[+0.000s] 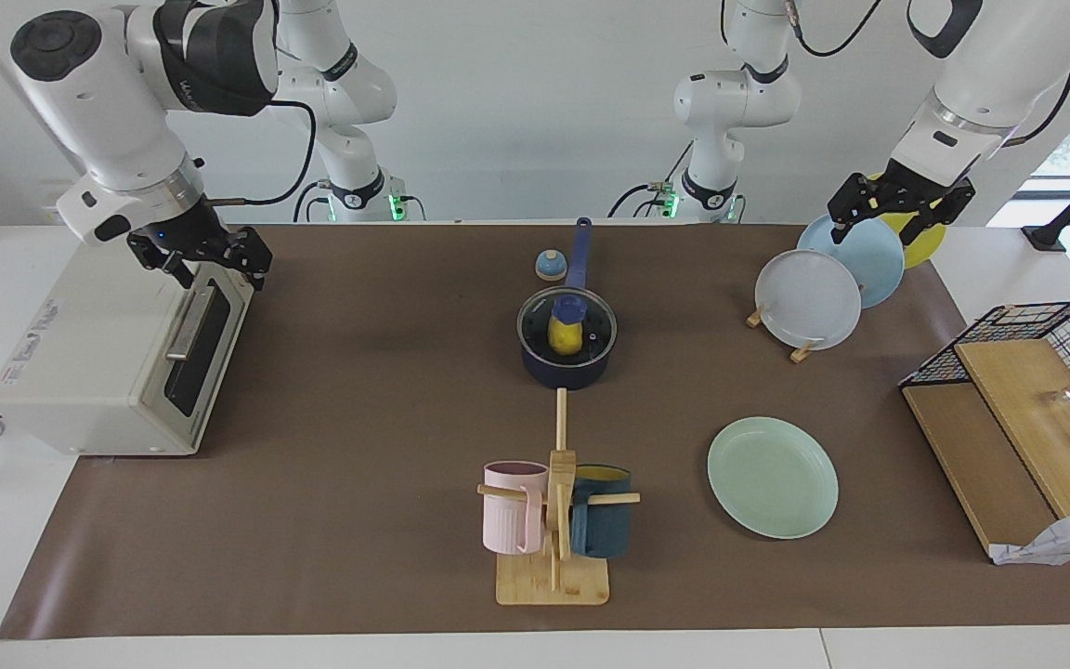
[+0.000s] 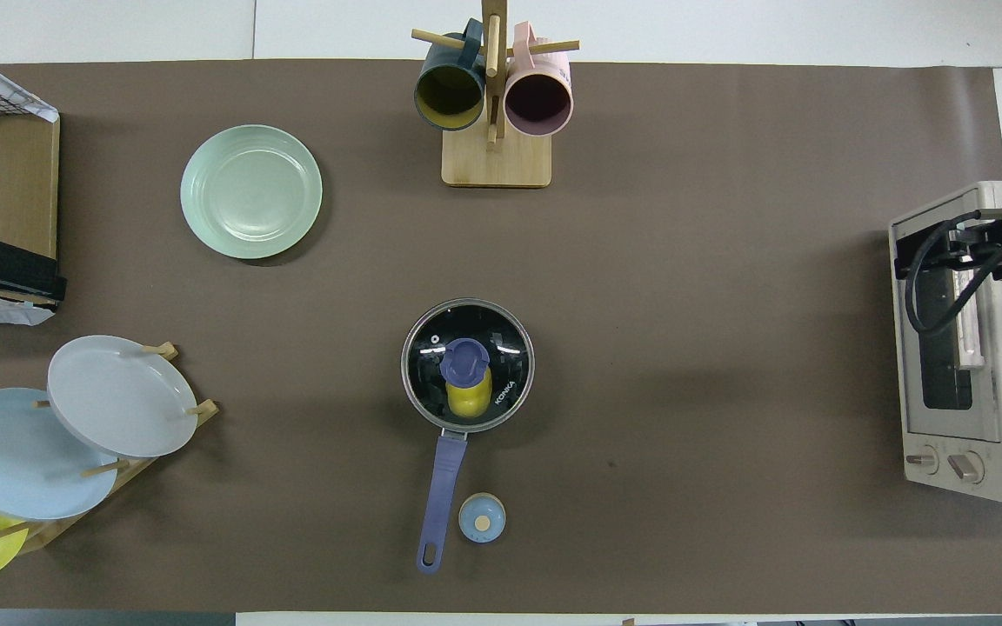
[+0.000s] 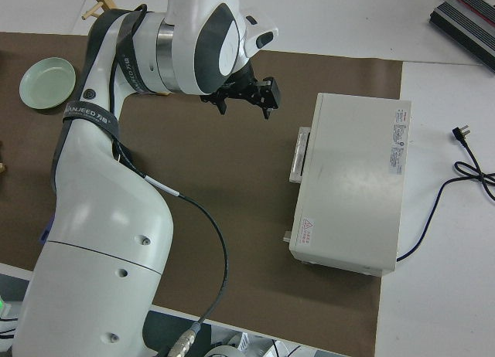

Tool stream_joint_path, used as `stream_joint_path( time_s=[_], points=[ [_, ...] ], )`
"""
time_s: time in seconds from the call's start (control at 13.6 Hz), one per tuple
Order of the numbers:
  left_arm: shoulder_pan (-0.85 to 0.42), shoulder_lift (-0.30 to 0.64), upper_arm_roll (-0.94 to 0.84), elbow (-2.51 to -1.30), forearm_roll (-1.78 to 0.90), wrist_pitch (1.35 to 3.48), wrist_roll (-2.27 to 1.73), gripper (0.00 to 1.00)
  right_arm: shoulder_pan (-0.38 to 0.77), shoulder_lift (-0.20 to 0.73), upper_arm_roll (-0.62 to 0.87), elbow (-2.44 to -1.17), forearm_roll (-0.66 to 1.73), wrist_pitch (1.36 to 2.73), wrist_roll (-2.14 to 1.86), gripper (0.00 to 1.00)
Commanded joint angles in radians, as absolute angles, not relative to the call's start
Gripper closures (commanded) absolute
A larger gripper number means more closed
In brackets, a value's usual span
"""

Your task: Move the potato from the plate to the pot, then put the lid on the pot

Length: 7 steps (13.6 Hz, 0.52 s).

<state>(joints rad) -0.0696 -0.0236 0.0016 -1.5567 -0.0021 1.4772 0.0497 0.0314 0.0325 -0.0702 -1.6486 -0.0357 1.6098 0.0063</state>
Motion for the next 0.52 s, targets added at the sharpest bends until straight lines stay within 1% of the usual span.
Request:
stream_joint_path(
  time_s=[0.0,0.22,0.44],
  points=[
    [-0.057,-0.052,-0.008,-1.589,0.015,1.489,0.054,0.0,0.008,0.026,-0.054,-1.658,-0.015,1.612,-0.012,0.0],
    [-0.057,-0.052,-0.008,-1.589,0.015,1.489,0.054,0.0,0.014,0.031,-0.054,-1.657,-0.018,1.614,-0.012,0.0],
    [-0.057,-0.052,-0.008,-1.589,0.015,1.489,0.054,0.0,0.015,0.057,-0.055,-1.623,-0.02,1.589,-0.012,0.0]
  ],
)
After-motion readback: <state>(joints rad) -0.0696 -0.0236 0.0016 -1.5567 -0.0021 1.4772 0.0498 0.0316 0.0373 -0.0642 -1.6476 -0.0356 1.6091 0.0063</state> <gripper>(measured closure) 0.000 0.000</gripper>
